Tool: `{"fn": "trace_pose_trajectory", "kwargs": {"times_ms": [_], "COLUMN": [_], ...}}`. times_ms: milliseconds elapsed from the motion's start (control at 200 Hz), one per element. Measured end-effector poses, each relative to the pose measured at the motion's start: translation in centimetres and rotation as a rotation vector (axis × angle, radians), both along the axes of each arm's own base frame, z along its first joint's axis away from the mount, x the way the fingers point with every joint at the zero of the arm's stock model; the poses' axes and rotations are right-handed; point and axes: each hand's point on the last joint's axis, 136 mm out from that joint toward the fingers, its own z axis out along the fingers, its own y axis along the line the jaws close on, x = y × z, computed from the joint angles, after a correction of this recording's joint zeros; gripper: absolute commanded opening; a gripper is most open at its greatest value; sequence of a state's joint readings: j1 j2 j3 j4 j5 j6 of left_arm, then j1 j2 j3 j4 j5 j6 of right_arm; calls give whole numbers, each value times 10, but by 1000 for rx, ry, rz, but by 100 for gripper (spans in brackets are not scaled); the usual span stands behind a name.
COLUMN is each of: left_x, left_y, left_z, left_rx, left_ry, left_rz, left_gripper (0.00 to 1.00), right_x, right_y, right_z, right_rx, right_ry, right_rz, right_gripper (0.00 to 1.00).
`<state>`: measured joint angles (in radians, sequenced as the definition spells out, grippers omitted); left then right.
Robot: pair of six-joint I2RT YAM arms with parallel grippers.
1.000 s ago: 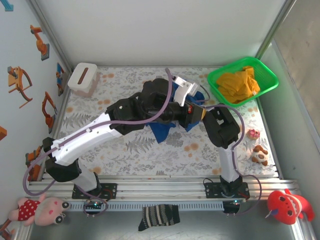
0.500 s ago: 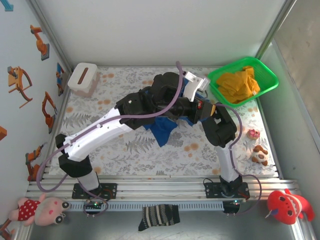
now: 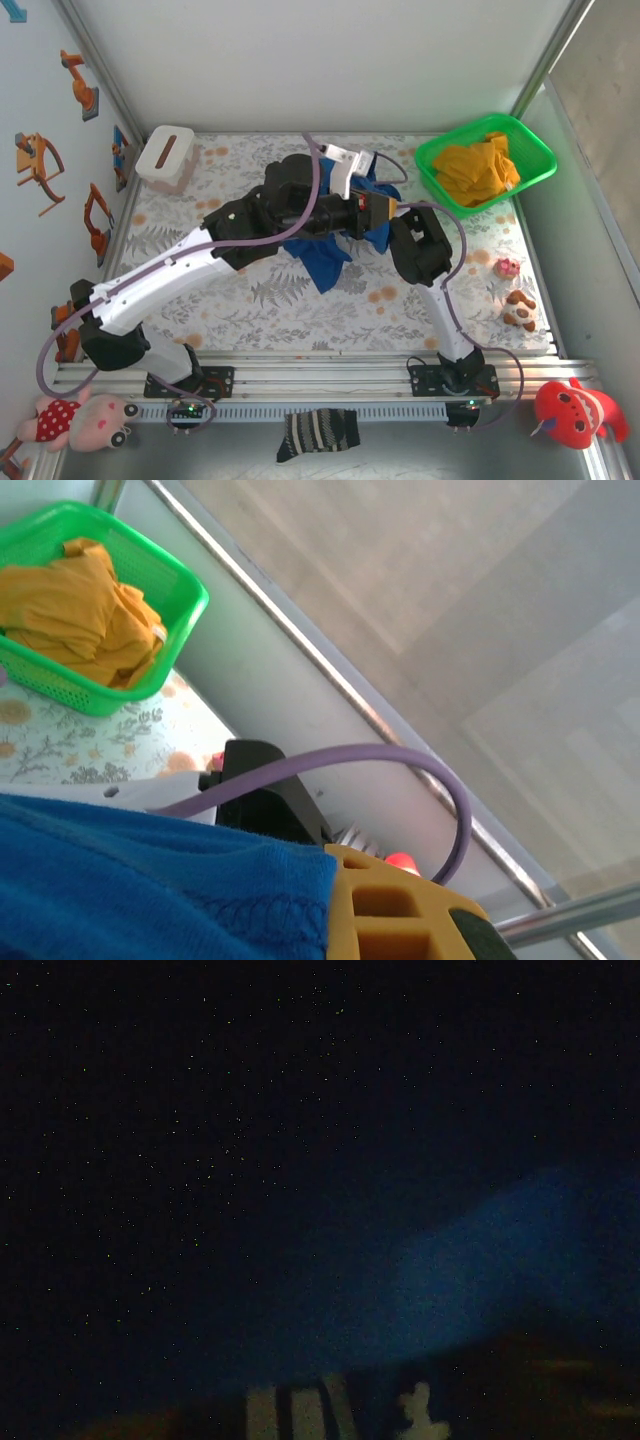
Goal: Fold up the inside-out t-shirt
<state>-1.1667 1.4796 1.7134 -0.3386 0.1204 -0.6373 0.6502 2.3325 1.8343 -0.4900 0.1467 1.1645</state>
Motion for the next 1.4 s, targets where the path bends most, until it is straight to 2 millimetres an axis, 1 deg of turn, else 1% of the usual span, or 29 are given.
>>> {"fn": "trace_pose_trajectory", "kwargs": {"times_ms": [40,65,130,260,350,451,531,581,631,666,736,816,886,936,986,1041,1107,1282,1347,1402], "left_x": [1,2,3,5,9,22,39,51,63,70,78,80,80,80,80,80,80,78,78,78], "left_y": [3,4,6,8,13,28,49,63,80,90,107,116,118,117,117,116,116,114,112,108], "left_z": [3,4,5,3,1,-1,2,6,10,14,22,31,35,36,35,34,34,34,36,36], "left_rx": [-12,-15,-19,-21,-21,-30,-56,-74,-97,-111,-141,-167,-183,-186,-187,-185,-186,-193,-206,-216], "left_ry": [-3,-3,-6,-8,-9,-7,-3,-2,-4,-6,-15,-26,-31,-29,-24,-22,-19,-7,3,16], "left_rz": [9,13,24,34,50,93,152,193,242,269,313,328,327,325,323,322,321,308,297,284], "left_gripper": [0,0,0,0,0,0,0,0,0,0,0,0,0,0,0,0,0,0,0,0], "right_x": [-2,-3,-6,-4,-3,-6,-11,-13,-15,-16,-17,-15,-12,-11,-10,-9,-10,-12,-14,-16], "right_y": [0,0,-1,4,6,10,11,13,13,13,10,4,-1,-4,-5,-5,-5,-7,-10,-14], "right_z": [-3,-5,-10,-8,-5,-2,9,22,42,60,102,152,187,203,210,209,195,132,107,90], "right_rx": [-1,0,8,83,131,165,178,190,204,218,253,292,317,330,335,337,327,276,252,231], "right_ry": [8,12,22,-5,-28,-39,-53,-74,-110,-141,-222,-328,-409,-450,-471,-473,-450,-335,-286,-253], "right_rz": [2,4,9,33,70,132,190,225,256,274,301,316,318,317,318,318,317,305,294,282], "right_gripper": [13,0,0,0,0,0,0,0,0,0,0,0,0,0,0,0,0,0,0,0]}}
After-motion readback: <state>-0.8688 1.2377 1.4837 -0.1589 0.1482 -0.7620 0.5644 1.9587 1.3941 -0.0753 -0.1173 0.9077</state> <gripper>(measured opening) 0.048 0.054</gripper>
